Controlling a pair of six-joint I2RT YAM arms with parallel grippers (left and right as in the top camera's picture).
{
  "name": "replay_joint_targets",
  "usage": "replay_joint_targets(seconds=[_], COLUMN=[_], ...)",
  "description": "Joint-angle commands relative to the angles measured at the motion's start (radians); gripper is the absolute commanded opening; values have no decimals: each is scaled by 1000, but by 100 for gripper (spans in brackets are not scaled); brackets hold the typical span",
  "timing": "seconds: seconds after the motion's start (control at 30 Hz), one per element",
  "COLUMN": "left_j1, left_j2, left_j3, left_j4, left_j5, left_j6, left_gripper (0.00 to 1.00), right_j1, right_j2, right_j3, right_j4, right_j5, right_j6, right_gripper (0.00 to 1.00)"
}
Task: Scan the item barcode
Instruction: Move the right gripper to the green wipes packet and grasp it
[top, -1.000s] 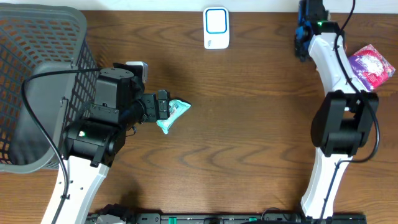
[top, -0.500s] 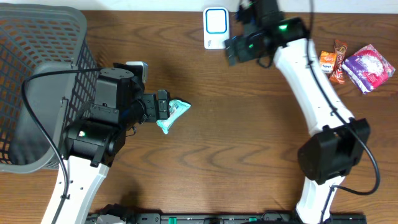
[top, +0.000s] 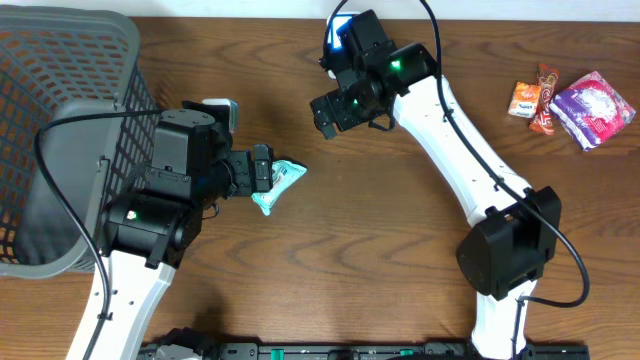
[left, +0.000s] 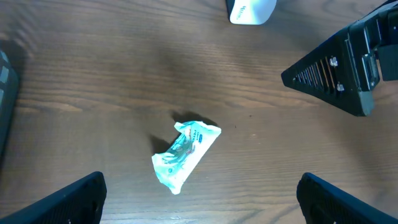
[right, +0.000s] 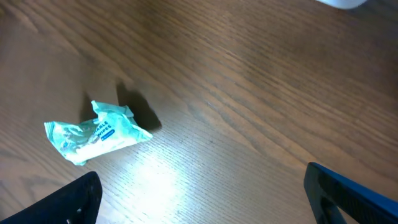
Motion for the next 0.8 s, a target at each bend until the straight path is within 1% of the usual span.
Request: replay_joint_targets(seconds=[0.0, 0.1, 0.3, 0.37, 0.57, 0.7, 0.77], left_j1=[4, 4, 4, 4, 4, 4, 4], left_j2=[-1, -1, -1, -1, -1, -1, -1], left_j3=[8, 8, 8, 8, 8, 8, 8], left_j4=[0, 0, 0, 0, 0, 0, 0], left_j5=[6, 6, 6, 6, 6, 6, 6], left_j6=[6, 6, 6, 6, 6, 6, 6], left_gripper=[98, 98, 98, 98, 98, 98, 98], right_j1=[10, 16, 23, 23, 42, 77, 91], right_j2=[45, 88, 154, 166, 192, 204, 214], right_j3=[3, 3, 3, 3, 3, 3, 3], right_j4=[-1, -2, 14, 28, 44, 40, 35], right_j5=[-6, -32, -103, -165, -412, -413, -413], right_j6=[93, 137, 137, 138, 209, 225, 312], right_gripper=[99, 99, 99, 99, 99, 99, 99])
